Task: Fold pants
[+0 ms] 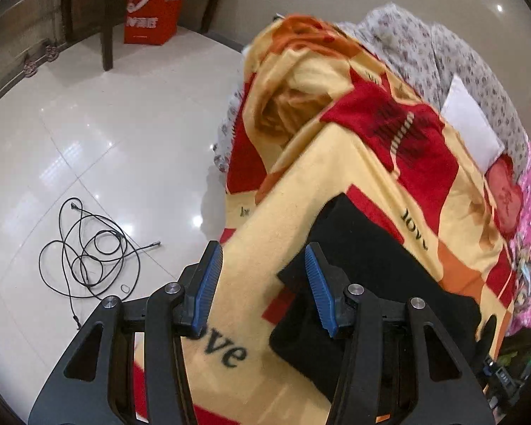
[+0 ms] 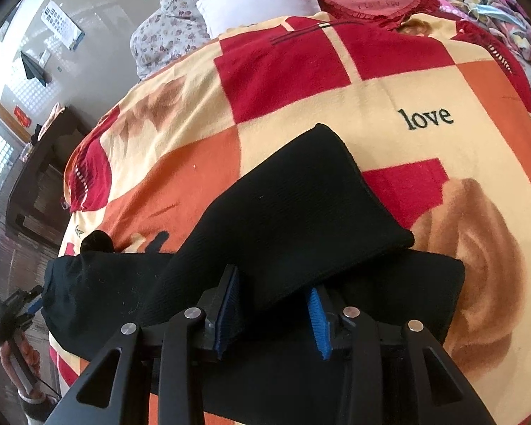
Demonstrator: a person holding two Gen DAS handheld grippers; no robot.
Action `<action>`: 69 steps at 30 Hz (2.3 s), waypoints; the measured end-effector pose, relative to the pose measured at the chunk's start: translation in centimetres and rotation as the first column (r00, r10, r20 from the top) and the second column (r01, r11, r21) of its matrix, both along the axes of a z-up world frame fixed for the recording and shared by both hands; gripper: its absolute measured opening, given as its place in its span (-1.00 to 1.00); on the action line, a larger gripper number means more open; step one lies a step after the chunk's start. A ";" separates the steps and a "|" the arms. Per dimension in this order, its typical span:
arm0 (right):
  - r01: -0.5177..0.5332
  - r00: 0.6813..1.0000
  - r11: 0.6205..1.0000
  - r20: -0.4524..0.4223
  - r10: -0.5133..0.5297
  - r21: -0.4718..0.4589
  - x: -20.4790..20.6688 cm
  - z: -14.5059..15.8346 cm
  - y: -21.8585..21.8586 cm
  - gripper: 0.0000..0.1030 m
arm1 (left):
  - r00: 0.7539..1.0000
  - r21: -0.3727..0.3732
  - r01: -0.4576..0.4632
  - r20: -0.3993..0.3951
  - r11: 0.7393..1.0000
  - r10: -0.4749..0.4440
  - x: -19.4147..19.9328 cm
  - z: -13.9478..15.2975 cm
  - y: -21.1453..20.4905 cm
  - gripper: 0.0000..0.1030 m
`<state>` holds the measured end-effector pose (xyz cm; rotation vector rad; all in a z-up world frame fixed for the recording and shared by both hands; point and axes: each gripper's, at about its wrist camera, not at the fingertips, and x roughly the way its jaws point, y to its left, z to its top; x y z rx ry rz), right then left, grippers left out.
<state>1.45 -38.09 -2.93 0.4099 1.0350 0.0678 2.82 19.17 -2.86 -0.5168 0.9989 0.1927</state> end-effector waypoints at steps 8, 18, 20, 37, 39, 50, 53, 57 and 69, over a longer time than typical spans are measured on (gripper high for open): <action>-0.004 1.000 0.999 0.001 0.004 0.032 -0.6 0.2 -0.2 -0.26 | 1.000 -0.054 0.014 0.024 0.998 -0.013 -0.3 0.4 0.2 -0.07; 0.003 0.999 0.997 0.035 -0.005 0.074 -0.8 -0.2 0.1 -0.23 | 0.996 -0.145 0.087 0.039 0.986 -0.082 0.6 0.0 -1.6 0.22; 0.016 0.997 0.997 0.080 -0.022 0.072 -1.0 0.0 0.1 -0.41 | 0.994 -0.092 0.103 0.056 0.990 -0.098 0.8 0.6 -2.5 0.00; 0.001 0.980 0.995 0.198 0.019 -0.099 -7.5 5.8 -2.2 -0.91 | 0.948 -0.038 0.267 0.187 0.963 -0.256 -3.9 5.9 -7.2 -0.78; 0.003 0.989 0.993 0.147 0.014 -0.115 -7.4 4.2 -2.5 -0.91 | 0.959 -0.001 0.248 0.145 0.969 -0.245 -4.1 4.5 -7.1 -0.78; 0.108 0.991 0.984 0.098 -0.094 -0.145 -8.3 4.2 -5.7 -0.43 | 0.977 0.033 0.203 0.057 0.979 -0.205 -4.7 3.0 -5.0 -0.68; 0.141 0.987 0.977 0.103 -0.126 -0.158 -8.2 4.6 -6.5 -0.41 | 0.976 0.098 0.188 0.089 0.977 -0.197 -5.3 4.8 -5.4 -0.68; 0.167 0.984 0.974 0.085 -0.155 -0.152 -7.9 4.5 -7.1 -0.41 | 0.969 0.136 0.189 0.136 0.973 -0.207 -6.1 6.9 -6.2 -0.68; 0.099 0.995 0.982 0.029 -0.096 -0.162 -11.1 3.2 -7.0 -0.41 | 0.907 0.157 0.371 0.149 0.915 -0.393 -4.9 7.7 -13.4 -0.40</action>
